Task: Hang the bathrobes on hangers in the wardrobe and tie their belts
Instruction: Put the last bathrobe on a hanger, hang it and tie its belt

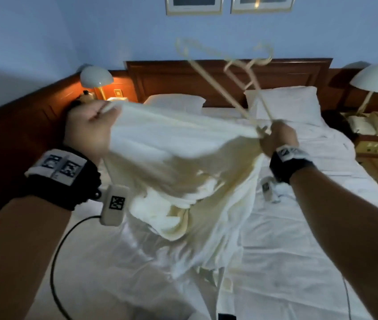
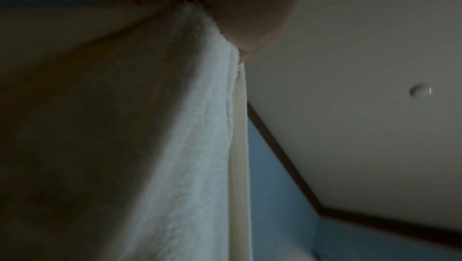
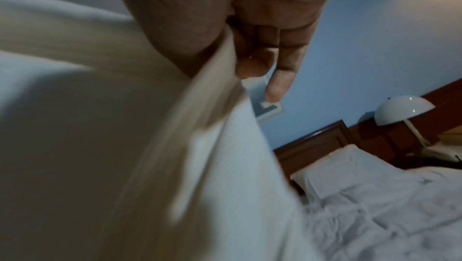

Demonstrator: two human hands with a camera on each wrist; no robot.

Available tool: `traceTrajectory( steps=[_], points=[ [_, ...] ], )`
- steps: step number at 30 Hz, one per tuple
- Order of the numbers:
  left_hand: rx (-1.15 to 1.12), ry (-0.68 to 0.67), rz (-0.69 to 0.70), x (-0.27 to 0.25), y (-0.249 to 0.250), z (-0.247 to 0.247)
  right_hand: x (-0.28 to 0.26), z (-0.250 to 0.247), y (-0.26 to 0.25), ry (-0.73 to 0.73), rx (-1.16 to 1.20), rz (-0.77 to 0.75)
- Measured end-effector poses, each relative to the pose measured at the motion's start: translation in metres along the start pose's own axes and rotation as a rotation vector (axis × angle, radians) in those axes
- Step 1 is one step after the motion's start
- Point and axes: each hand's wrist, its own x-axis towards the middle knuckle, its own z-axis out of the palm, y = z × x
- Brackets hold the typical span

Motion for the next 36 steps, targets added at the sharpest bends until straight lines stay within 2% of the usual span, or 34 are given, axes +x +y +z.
traceTrajectory(
  steps=[3, 5, 7, 9, 12, 14, 16, 17, 18, 22, 24, 27, 32, 36],
  points=[
    [0.059, 0.281, -0.050, 0.034, 0.004, -0.035, 0.033, -0.034, -0.031, 0.112, 0.079, -0.034],
    [0.140, 0.343, -0.065, 0.048, -0.005, -0.054, 0.035, -0.042, -0.049, 0.089, 0.128, -0.091],
    [0.380, 0.331, -0.061, 0.051, -0.023, -0.066, 0.023, -0.038, -0.064, 0.020, 0.163, -0.133],
    [0.639, 0.183, -0.107, 0.043, -0.039, -0.062, 0.004, -0.024, -0.075, -0.122, 0.268, -0.163],
    [0.671, -0.166, -0.243, 0.018, -0.068, -0.023, -0.035, 0.006, -0.089, -0.393, 0.638, -0.180],
    [0.546, -0.465, -0.203, -0.010, -0.079, 0.016, -0.056, 0.025, -0.096, -0.526, 0.919, -0.139],
    [0.318, -0.720, -0.214, -0.044, -0.074, 0.055, -0.073, 0.038, -0.103, -0.607, 1.021, -0.094],
    [0.217, -0.813, -0.229, -0.060, -0.068, 0.073, -0.080, 0.041, -0.106, -0.644, 1.020, -0.090],
    [0.129, -0.850, -0.230, -0.072, -0.064, 0.089, -0.085, 0.045, -0.106, -0.669, 1.016, -0.086],
    [0.128, -0.691, -0.151, -0.081, -0.070, 0.112, -0.085, 0.045, -0.092, -0.635, 0.930, -0.092],
    [0.103, -0.702, -0.145, -0.075, -0.077, 0.109, -0.079, 0.046, -0.074, -0.592, 0.829, -0.076],
    [-0.029, -0.758, -0.206, -0.071, -0.082, 0.107, -0.083, 0.053, -0.053, -0.576, 0.732, -0.005],
    [-0.178, -0.630, -0.338, -0.063, -0.088, 0.116, -0.124, 0.086, -0.037, -0.564, 0.696, 0.059],
    [-0.183, -0.590, -0.304, -0.045, -0.085, 0.107, -0.143, 0.131, -0.028, -0.522, 0.438, 0.068]
  ],
)
